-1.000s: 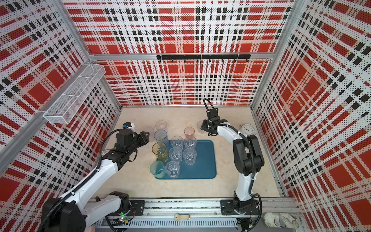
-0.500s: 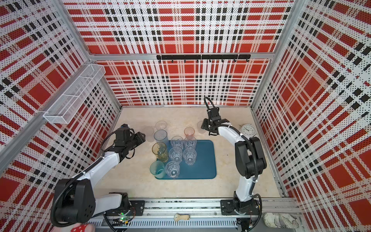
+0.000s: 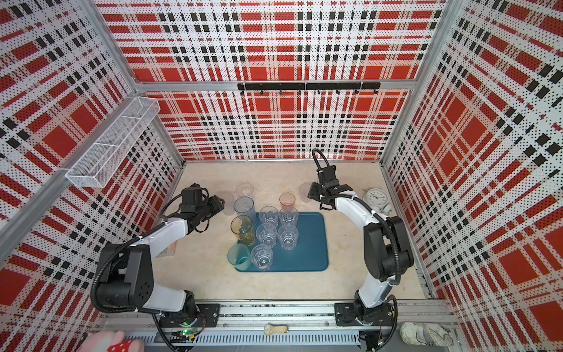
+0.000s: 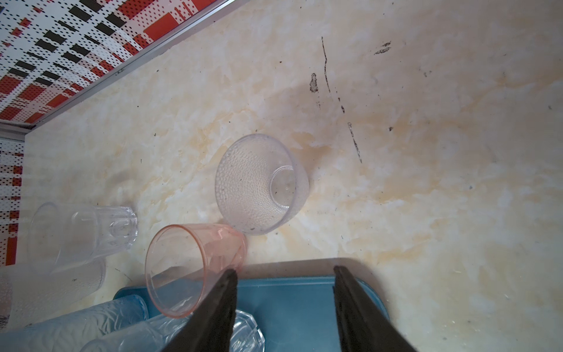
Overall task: Place the glasses into the tray
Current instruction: Pick up the glass from the top-left of the table.
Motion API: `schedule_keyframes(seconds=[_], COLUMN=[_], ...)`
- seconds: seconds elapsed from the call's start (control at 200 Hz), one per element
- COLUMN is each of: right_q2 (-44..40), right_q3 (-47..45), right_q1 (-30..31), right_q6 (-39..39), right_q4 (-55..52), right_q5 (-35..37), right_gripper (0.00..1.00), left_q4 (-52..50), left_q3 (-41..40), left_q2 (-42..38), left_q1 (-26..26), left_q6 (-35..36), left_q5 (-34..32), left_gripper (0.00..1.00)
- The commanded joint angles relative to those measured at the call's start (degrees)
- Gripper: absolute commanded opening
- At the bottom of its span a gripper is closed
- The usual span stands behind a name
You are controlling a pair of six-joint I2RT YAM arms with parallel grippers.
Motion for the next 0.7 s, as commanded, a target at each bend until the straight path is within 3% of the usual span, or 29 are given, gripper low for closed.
schedule_keyframes(seconds=[0.0,0.341,0.696], right_q2=[-2.35,-2.82,-3.24], right_q3=[-1.09,-3.06,-3.02], right_q1=[0.61,1.66,2.49], right_q6=[-0.14,0.24,0.36], right_q4=[1.18,1.92,2.49], right_q5=[1.00,1.48,0.70], right_gripper=[0.54,0.54,0.54], left_q4=[0.79,1.71,1.30], left_q3=[1.22,1.52,1.26], left_q2=[1.81,6.12,4.75], left_q1=[0.48,0.46,0.55], left_q6=[-0.32,-1.16,-1.18], left_q5=[0.35,0.48,1.26], left_gripper=[0.50,0.39,0.14])
